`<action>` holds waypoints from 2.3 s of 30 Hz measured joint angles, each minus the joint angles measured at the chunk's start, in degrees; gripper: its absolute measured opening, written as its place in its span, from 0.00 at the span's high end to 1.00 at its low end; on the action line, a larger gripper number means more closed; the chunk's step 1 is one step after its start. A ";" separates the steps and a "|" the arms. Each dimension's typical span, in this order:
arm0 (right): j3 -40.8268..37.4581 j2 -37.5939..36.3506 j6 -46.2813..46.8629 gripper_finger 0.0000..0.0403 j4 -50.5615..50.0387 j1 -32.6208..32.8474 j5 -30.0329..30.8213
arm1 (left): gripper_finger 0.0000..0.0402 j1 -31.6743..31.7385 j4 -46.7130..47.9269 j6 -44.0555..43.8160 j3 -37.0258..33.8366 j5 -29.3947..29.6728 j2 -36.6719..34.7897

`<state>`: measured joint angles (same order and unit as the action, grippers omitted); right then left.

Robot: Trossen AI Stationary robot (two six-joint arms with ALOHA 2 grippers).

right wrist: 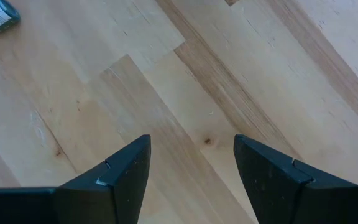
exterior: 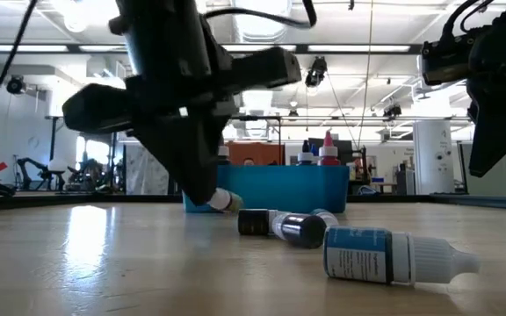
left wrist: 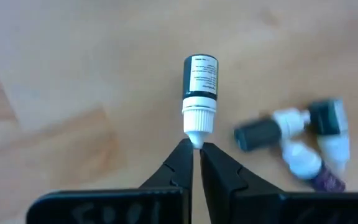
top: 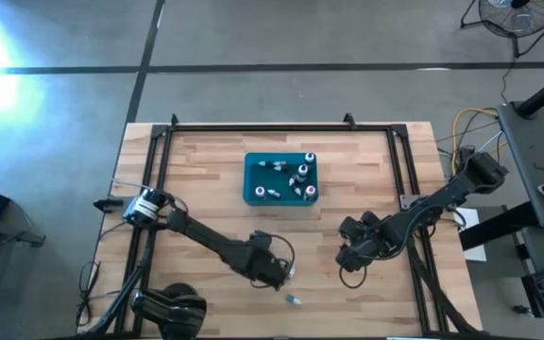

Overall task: Pick & Place food coloring
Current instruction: Put the green food coloring bottle into the blue bin, then put the green food coloring bottle in the blue bin

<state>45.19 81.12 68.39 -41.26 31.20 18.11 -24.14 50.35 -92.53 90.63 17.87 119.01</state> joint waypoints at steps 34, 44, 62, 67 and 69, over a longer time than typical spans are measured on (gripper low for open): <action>-0.26 -0.02 0.97 0.44 -0.19 0.68 -2.86 | 1.00 23.22 17.74 32.90 19.13 4.95 -6.39; -0.26 -0.02 0.62 0.44 -0.03 0.76 -4.72 | 0.80 23.03 20.69 36.93 18.78 8.18 -6.45; -0.30 0.03 -8.72 0.44 14.00 -0.70 -5.02 | 0.66 -2.17 6.16 35.99 15.12 8.20 -6.32; -0.13 1.49 -19.93 0.44 21.92 -1.27 -9.27 | 0.66 -6.58 -10.06 42.07 5.43 8.26 -6.30; 0.50 2.59 -24.76 0.44 23.68 -1.27 -9.18 | 0.66 -7.97 -13.33 41.47 1.70 8.18 -6.21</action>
<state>45.69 83.71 43.63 -17.59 29.93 8.93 -32.11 37.02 -51.05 92.33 26.05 112.79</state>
